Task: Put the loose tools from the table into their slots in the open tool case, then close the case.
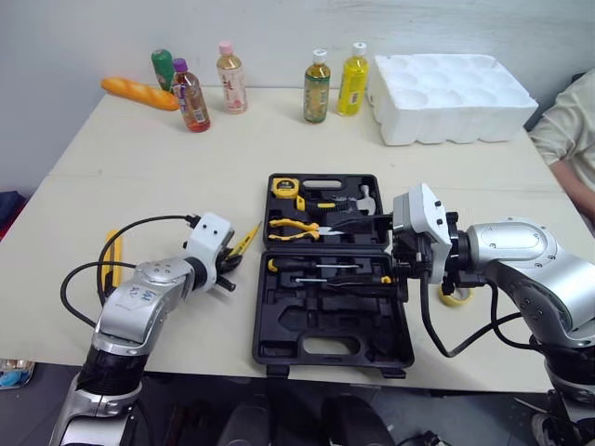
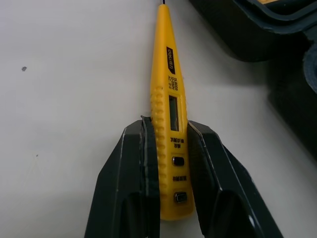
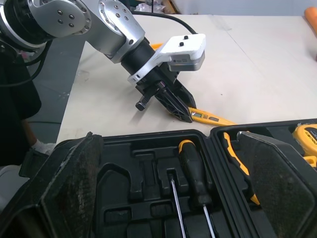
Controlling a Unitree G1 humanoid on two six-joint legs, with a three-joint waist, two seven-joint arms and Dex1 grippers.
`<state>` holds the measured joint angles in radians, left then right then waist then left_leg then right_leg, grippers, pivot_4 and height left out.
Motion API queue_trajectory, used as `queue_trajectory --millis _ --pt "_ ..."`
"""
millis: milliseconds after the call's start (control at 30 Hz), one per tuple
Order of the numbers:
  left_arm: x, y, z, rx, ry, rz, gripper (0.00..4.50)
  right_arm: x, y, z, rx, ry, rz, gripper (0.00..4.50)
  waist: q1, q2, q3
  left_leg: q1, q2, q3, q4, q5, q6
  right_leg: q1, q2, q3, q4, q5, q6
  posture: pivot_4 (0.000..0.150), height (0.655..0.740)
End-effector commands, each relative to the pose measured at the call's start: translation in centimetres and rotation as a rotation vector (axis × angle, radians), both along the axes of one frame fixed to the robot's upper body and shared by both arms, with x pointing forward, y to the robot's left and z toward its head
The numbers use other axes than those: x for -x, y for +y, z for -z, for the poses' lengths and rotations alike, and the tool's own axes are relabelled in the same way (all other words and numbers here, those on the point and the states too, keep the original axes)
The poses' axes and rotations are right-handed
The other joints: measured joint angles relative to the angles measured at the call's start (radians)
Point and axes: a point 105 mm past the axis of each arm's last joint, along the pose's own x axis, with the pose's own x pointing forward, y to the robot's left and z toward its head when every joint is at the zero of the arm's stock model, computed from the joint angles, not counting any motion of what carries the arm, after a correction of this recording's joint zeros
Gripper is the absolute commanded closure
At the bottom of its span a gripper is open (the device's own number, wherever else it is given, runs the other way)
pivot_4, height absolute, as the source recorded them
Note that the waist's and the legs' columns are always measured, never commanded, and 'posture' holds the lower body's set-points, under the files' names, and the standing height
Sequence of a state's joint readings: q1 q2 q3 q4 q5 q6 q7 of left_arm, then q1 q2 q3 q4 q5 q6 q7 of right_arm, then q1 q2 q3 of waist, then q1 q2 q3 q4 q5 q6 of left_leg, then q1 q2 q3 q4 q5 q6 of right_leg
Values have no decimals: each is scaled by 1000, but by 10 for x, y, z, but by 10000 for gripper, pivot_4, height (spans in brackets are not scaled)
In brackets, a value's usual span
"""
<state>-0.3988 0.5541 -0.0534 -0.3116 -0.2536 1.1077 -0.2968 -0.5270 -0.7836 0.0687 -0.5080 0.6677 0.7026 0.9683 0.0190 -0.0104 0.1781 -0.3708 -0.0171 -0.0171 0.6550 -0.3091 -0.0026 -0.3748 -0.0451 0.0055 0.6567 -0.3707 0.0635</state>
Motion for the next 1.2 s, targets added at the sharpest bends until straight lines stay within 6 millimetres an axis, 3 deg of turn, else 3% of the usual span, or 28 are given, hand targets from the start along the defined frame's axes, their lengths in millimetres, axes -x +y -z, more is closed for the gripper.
queue_trajectory --millis 33,100,267,400,467,600,800,1100,1200 --pt "0 19 13 -7 63 -60 40054 6 1 -11 -30 -40 -10 0 -5 0 0 0 0 0 0 0 0 0 0 0 0 0 0 1500 7400" --pt "-1 26 6 0 45 -53 40055 7 1 -12 -38 -34 -10 0 -10 0 0 0 0 0 0 0 0 0 0 0 0 0 0 1500 7400" --pt "1 29 -46 64 -80 127 40055 9 -3 -10 -36 -19 8 0 -27 -2 1 0 1 0 -3 1 -1 -2 1 0 0 0 0 1500 7400" --pt "29 18 -77 26 -67 441 40055 11 -9 -7 -20 -7 23 0 -23 -3 2 -1 1 -1 -4 1 -2 -3 0 0 -1 0 0 1500 7400" --pt "46 1 -85 19 -59 631 40055 11 -12 -6 -17 2 39 0 -23 -3 2 -2 1 -1 -4 1 -2 -2 0 0 -3 0 0 1500 7400" --pt "67 -36 -78 27 31 884 40055 17 -16 2 4 32 48 0 -16 -3 2 -3 0 -1 -5 0 0 -1 -2 -1 -7 0 0 1500 7400" --pt "68 -66 -60 9 165 1023 40055 28 -29 19 71 87 93 0 -20 -3 2 -4 0 -1 -5 0 2 -1 0 -1 -7 0 0 1500 7400" --pt "39 -76 -26 -123 228 972 40055 38 -42 32 92 115 193 0 -22 -6 4 -3 0 -1 -2 -1 3 -2 1 0 -3 0 0 1500 7400" --pt "39 -77 -26 -121 232 981 40055 39 -44 34 94 121 212 0 -19 -6 4 -3 0 -1 -3 0 2 -1 2 0 -3 0 0 1500 7400"
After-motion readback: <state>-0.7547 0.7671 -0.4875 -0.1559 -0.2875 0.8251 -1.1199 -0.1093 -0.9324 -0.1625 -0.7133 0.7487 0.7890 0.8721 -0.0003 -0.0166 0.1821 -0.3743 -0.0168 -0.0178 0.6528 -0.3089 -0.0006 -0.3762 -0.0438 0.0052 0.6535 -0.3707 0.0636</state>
